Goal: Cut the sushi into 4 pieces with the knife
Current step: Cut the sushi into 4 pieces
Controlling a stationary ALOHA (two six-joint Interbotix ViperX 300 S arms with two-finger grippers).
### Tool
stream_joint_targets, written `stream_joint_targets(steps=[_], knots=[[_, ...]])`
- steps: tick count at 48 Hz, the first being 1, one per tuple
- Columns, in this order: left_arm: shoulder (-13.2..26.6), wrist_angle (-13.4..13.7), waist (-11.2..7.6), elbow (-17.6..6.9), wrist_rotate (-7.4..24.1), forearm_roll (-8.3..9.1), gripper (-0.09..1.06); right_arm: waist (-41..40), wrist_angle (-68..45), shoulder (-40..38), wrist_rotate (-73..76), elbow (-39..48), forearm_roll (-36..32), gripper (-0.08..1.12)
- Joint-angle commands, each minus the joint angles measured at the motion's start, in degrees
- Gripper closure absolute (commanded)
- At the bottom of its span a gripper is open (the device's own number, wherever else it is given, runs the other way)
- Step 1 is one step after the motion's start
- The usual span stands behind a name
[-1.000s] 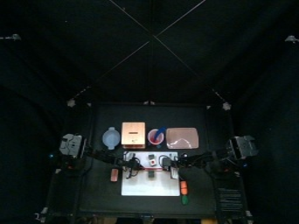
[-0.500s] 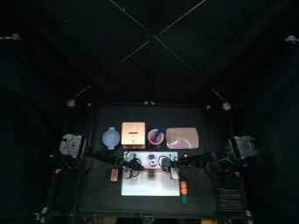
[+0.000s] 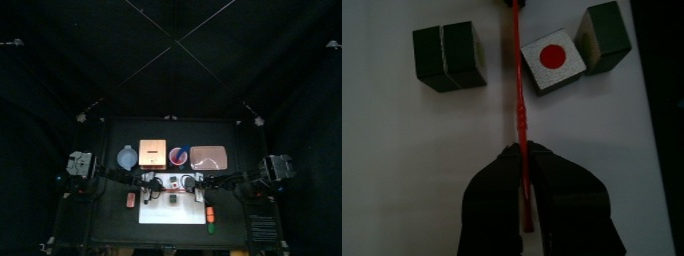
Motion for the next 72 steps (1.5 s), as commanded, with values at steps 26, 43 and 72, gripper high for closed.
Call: stream_joint_targets(steps=[26, 43, 72], knots=[[-8.0, 0.0, -6.06, 1.14, 0.0, 1.32, 0.75, 4.66, 0.88, -8.7, -0.18, -1.49, 0.09, 0.97], [-4.13, 0.0, -8.44, -1.23, -0.09, 1.32, 0.75, 4.39, 0.79, -4.83, -0.18, -1.67, 0.88, 0.97], [4.04, 0.09, -10.2, -1.49, -0.53, -1.93, 0.76, 5.89, 0.79, 2.2, -0.09, -2.9, 3.96, 0.97]])
